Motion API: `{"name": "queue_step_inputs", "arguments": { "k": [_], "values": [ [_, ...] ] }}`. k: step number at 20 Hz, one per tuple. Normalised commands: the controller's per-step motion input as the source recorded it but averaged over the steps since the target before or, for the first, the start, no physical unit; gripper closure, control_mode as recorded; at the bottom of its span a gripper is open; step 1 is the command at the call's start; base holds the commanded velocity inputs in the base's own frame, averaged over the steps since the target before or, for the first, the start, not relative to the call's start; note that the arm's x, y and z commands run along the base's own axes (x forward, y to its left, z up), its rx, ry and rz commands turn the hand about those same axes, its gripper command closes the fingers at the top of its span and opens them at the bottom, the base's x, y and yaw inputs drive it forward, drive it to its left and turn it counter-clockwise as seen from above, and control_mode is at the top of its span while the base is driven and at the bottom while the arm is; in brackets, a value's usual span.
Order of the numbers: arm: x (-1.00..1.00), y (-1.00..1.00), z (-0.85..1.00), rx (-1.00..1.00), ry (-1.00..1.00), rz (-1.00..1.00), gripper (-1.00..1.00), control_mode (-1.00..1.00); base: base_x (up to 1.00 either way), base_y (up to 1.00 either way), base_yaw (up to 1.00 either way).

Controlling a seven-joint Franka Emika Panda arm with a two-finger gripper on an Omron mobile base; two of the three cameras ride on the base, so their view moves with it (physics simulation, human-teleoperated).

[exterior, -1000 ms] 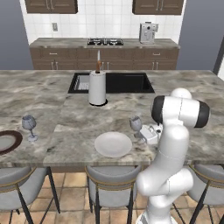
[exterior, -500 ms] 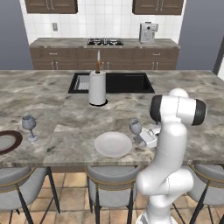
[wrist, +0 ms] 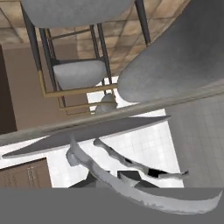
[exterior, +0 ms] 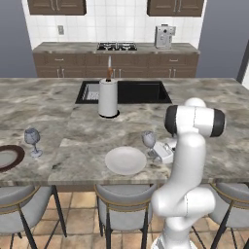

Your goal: Retrieve the wine glasses from the counter and place one next to each plate.

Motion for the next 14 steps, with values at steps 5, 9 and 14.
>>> {"name": "queue_step_inputs", "arguments": {
  "k": [5,9,14],
  "values": [
    [0.07,-0.06,-0.34,0.0,0.0,0.02,1.0,-1.0,0.0,0.0,0.0],
    [-0.03,-0.24,-0.38,0.0,-0.01,0.07,1.0,-1.0,0.0,0.0,0.0],
    [-0.06,-0.43,-0.33,0.0,-0.08,0.14,1.0,-1.0,0.0,0.0,0.0]
  ]
}}
